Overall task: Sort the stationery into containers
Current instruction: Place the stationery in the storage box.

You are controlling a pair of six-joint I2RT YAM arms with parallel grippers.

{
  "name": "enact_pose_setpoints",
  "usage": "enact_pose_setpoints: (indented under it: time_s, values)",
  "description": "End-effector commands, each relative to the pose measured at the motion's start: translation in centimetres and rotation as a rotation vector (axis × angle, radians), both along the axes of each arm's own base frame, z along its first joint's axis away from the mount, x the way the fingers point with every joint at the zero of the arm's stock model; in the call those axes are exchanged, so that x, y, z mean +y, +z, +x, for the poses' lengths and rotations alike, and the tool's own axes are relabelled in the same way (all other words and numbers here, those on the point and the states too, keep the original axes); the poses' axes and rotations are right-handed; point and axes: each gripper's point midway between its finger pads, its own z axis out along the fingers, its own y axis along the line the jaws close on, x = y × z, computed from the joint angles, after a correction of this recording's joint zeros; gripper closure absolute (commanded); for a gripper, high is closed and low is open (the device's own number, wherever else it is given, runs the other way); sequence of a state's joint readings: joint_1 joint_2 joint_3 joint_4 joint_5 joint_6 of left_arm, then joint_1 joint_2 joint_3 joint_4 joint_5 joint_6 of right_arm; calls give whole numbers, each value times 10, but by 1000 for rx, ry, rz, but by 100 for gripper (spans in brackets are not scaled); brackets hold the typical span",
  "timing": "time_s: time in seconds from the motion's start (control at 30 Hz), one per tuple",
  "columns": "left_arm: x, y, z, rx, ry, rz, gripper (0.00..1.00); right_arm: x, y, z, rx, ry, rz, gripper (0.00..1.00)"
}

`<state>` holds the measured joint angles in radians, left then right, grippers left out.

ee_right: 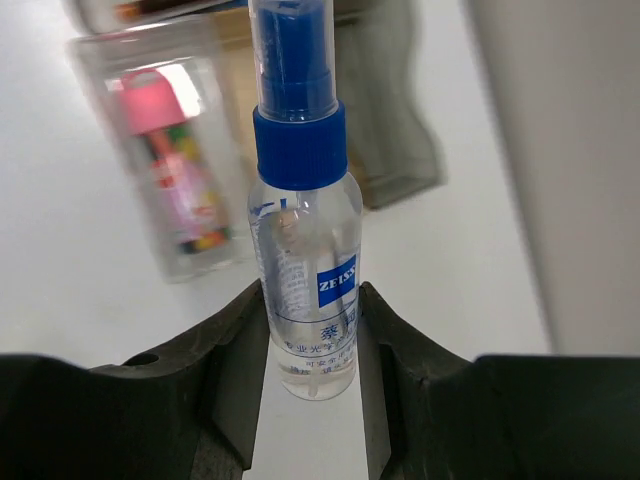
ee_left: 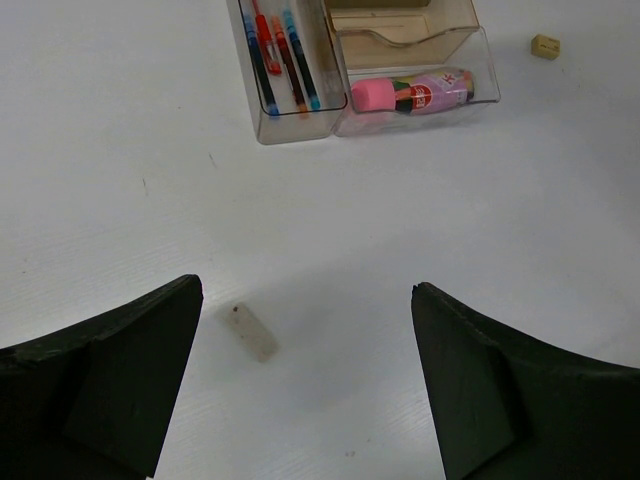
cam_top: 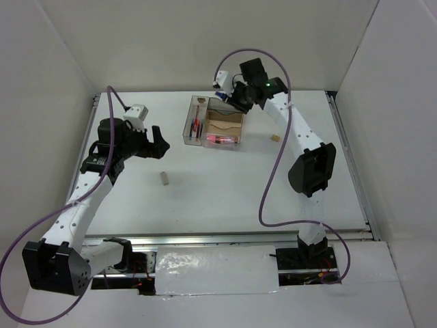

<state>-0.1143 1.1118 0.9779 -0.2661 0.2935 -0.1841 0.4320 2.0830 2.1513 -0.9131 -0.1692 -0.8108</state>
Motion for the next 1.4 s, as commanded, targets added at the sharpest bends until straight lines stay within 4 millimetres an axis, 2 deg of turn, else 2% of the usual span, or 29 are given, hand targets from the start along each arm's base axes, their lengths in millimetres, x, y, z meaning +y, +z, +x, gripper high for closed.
enact_pose_setpoints:
  time_s: [0.0,0.03,0.07,0.27,0.4,0.63,0.77,0.93,1.07,1.27,1.37]
  values:
    - [-2,10,9,-45,-8,-18,2,-20,-16,32,-58,9,-124,98]
    - [-1,10,10,-45,-1,-19,2,-18,-15,46,-112,16,-128,98]
    - [0,10,11,-45,4,-19,2,-20,-25,51,-122,16,-145,98]
    - [6,9,13,-42,27,-9,1,-5,-38,91,-226,10,-135,97]
    - [7,8,13,-40,30,-8,1,1,-46,102,-248,14,-127,96]
    - [7,4,14,-32,31,-16,1,10,-74,108,-242,32,-117,94]
    - [8,3,13,-31,34,-9,1,19,-75,110,-244,37,-100,94]
    - [8,1,13,-28,33,-10,1,31,-80,103,-234,67,-100,93]
    - [9,0,14,-25,34,-11,1,29,-91,102,-212,64,-120,89]
    - [11,-1,13,-23,39,1,1,24,-100,96,-198,58,-131,68]
    - [11,1,14,-26,39,0,1,23,-104,93,-178,54,-134,61]
